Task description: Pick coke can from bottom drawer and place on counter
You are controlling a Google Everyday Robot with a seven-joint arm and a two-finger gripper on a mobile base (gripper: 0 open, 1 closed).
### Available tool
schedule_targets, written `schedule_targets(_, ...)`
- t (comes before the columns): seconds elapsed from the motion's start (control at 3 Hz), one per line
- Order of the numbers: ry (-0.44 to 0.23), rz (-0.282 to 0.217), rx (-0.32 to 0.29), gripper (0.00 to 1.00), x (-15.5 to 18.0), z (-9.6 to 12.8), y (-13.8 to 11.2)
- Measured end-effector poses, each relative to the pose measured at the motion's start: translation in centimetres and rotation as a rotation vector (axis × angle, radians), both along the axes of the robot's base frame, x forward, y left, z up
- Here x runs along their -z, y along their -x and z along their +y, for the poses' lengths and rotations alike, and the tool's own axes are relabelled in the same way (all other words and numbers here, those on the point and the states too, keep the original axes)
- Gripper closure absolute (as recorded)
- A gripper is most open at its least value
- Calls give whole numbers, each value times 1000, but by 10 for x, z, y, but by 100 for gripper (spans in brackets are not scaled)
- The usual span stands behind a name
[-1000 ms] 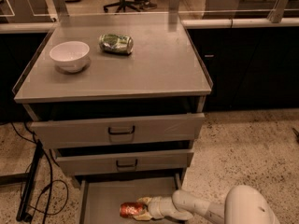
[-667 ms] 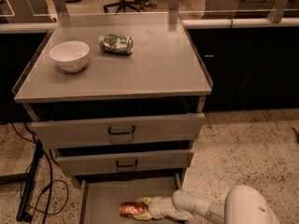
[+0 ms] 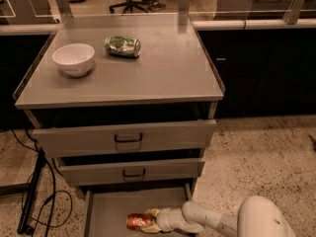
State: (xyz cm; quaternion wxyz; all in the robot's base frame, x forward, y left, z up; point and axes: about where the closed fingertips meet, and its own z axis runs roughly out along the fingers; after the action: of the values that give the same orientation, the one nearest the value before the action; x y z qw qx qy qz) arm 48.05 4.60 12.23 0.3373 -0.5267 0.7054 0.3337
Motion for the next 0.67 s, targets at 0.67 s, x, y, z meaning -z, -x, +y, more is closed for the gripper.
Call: schedule_targets(0.67,-5,-57,37,100,-27,-16,12)
